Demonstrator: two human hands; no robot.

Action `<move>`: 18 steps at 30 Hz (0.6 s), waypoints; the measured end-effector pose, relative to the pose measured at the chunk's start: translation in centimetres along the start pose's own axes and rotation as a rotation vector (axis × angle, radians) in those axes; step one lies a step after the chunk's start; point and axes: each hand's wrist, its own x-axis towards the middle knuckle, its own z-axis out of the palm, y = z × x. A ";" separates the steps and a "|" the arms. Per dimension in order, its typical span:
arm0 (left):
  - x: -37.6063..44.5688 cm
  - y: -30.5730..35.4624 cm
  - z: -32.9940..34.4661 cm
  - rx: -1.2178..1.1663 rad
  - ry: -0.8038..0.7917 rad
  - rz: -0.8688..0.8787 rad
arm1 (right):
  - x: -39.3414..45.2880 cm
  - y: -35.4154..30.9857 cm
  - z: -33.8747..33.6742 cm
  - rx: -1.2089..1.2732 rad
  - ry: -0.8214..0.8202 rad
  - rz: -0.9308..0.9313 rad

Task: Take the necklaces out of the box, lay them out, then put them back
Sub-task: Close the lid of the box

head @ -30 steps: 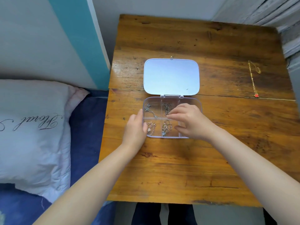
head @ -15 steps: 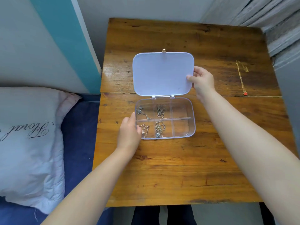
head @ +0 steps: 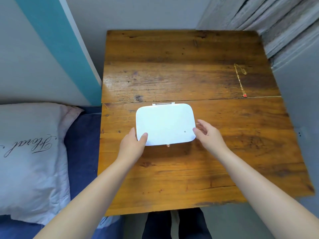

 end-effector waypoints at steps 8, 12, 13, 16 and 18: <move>2.4 2.1 -0.7 -0.076 0.218 -0.015 | 2.2 -3.0 2.9 0.169 0.149 -0.006; 5.8 4.9 -3.2 -0.036 0.332 0.059 | 7.1 -6.9 3.1 0.171 0.170 -0.065; 6.6 5.5 -3.7 -0.008 0.358 0.062 | 8.2 -7.6 3.4 0.174 0.171 -0.070; 8.6 6.5 -4.3 0.091 0.386 0.066 | 10.9 -8.5 4.4 0.148 0.173 -0.101; 9.5 6.7 -4.1 0.114 0.398 0.083 | 12.1 -8.6 4.8 0.115 0.169 -0.096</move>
